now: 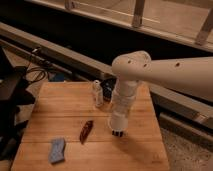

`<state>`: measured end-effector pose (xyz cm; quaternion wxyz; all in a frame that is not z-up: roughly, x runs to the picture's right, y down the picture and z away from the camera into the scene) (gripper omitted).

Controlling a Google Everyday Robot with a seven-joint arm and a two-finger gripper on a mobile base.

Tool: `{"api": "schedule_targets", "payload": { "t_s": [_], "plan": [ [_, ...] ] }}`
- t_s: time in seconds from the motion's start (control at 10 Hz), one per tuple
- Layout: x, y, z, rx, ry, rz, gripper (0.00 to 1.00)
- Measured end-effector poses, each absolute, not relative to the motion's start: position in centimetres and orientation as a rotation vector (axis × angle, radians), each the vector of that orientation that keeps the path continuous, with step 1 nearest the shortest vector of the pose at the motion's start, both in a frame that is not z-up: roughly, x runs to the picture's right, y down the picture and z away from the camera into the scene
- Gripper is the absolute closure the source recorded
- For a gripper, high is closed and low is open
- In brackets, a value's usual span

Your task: Place the ceramic cup over the eraser

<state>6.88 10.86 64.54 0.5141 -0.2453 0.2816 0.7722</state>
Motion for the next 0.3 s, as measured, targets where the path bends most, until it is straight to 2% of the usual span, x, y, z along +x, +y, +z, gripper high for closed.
{"api": "schedule_targets", "payload": {
  "t_s": [0.1, 0.3],
  "plan": [
    [6.8, 11.1, 65.1, -0.586, 0.679, 1.853, 0.31],
    [6.2, 11.8, 66.3, -0.588, 0.683, 1.844, 0.54]
  ]
}}
